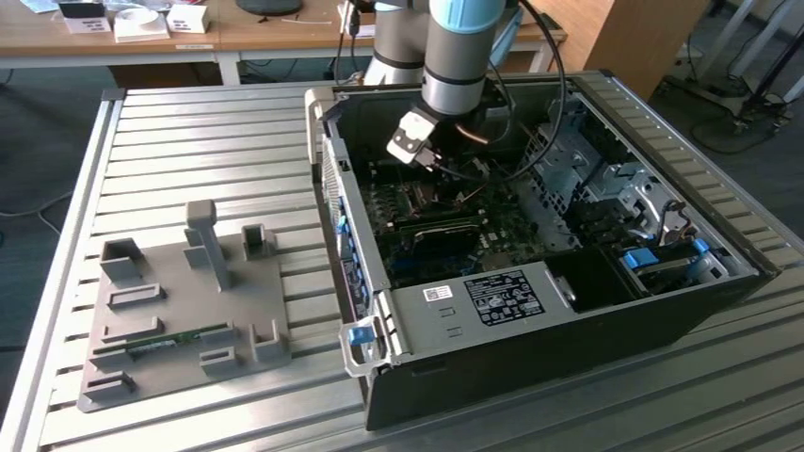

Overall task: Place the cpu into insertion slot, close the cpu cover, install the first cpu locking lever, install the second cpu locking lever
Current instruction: 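Place the cpu into insertion slot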

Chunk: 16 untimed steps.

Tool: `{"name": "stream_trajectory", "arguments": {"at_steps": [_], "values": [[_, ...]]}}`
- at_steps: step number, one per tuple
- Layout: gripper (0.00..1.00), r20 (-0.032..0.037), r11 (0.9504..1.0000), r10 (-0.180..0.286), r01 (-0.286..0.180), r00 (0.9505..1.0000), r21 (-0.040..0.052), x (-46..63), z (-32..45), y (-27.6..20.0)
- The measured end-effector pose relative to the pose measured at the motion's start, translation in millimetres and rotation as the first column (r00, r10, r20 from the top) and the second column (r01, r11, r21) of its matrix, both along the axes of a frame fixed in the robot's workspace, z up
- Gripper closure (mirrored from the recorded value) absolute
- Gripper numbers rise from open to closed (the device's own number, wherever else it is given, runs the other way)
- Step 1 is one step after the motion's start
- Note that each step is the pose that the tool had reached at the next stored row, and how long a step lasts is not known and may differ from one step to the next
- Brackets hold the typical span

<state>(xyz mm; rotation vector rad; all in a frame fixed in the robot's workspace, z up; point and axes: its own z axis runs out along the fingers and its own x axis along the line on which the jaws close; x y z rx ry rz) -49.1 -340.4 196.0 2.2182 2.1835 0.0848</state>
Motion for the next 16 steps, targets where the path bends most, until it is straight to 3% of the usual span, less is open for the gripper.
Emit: {"name": "stream_trajectory", "arguments": {"at_steps": [16], "values": [[0.46,0.0001,1.0000,0.000,0.000,1.0000,0.0001,-0.8,-1.9,0.0]]}}
